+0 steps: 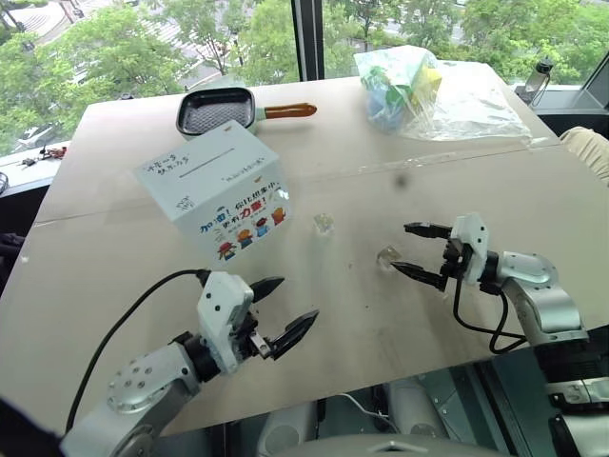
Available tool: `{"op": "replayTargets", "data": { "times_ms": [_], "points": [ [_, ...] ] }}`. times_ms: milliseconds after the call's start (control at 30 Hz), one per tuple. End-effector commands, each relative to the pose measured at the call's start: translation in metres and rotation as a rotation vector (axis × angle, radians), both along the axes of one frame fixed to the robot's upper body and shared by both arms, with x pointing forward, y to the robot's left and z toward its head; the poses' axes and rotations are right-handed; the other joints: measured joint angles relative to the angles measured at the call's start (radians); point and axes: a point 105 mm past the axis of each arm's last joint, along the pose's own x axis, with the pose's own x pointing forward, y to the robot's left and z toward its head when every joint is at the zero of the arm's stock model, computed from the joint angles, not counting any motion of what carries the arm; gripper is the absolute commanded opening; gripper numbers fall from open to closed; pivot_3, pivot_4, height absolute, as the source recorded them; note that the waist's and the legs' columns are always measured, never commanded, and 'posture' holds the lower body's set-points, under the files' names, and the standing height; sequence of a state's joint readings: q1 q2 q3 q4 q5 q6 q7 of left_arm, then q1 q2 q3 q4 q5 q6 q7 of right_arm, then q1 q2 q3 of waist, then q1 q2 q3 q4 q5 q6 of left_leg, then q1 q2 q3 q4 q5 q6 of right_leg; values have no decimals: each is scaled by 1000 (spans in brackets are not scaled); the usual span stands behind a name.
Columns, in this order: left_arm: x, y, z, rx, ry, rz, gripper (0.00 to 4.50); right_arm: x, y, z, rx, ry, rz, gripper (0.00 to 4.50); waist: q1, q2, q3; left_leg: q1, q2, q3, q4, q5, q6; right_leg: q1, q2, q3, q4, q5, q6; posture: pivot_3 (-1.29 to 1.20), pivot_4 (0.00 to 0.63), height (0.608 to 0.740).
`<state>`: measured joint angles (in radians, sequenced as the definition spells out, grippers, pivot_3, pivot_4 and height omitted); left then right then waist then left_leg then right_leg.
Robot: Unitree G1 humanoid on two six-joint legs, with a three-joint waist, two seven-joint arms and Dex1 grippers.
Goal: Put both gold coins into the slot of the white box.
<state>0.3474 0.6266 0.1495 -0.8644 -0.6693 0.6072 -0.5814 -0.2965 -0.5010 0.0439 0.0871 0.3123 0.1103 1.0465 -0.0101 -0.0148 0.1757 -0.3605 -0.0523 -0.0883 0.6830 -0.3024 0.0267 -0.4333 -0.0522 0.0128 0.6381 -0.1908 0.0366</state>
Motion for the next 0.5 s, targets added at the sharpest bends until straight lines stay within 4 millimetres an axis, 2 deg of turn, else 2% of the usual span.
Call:
{"op": "replayTargets", "data": {
  "times_ms": [33,67,100,167,233,333,367,500],
  "points": [
    [-5,-6,13,12,-39,-61,4487,-1,9,5,-1,-29,13,4463,-3,0,0,0,0,0,0,0,0,0,0,0,0,0,0,0,150,721],
    [-5,-6,12,29,-37,-66,4500,-1,10,3,-2,-26,12,3924,-4,0,0,0,0,0,0,0,0,0,0,0,0,0,0,0,150,721],
    [-4,-5,11,44,-35,-71,4500,-1,10,1,-6,-24,10,3667,-4,0,0,0,0,0,0,0,0,0,0,0,0,0,0,0,150,721],
    [-4,-5,10,49,-29,-74,4500,-2,12,-4,-18,-20,10,2614,-2,0,0,0,0,0,-1,0,0,0,0,1,0,0,0,0,150,721],
    [-4,-5,10,46,-26,-75,4500,-1,12,-7,-26,-21,1,1879,-1,0,0,0,0,0,0,0,0,0,0,0,0,0,0,0,150,721],
    [-6,-3,5,78,-13,-76,4500,1,12,-7,-25,-30,-12,364,-1,0,0,0,0,1,-1,0,0,0,0,0,0,0,0,0,150,721],
    [-6,-3,4,81,-11,-75,4500,1,12,-8,-28,-30,-13,113,-1,0,0,0,0,1,-1,0,0,0,0,1,0,0,0,0,150,721],
    [-6,-3,8,48,-24,-60,4500,2,10,-7,-6,-21,-27,113,-1,0,0,0,0,1,-1,0,0,0,0,0,0,0,0,0,150,721]
  ]
}}
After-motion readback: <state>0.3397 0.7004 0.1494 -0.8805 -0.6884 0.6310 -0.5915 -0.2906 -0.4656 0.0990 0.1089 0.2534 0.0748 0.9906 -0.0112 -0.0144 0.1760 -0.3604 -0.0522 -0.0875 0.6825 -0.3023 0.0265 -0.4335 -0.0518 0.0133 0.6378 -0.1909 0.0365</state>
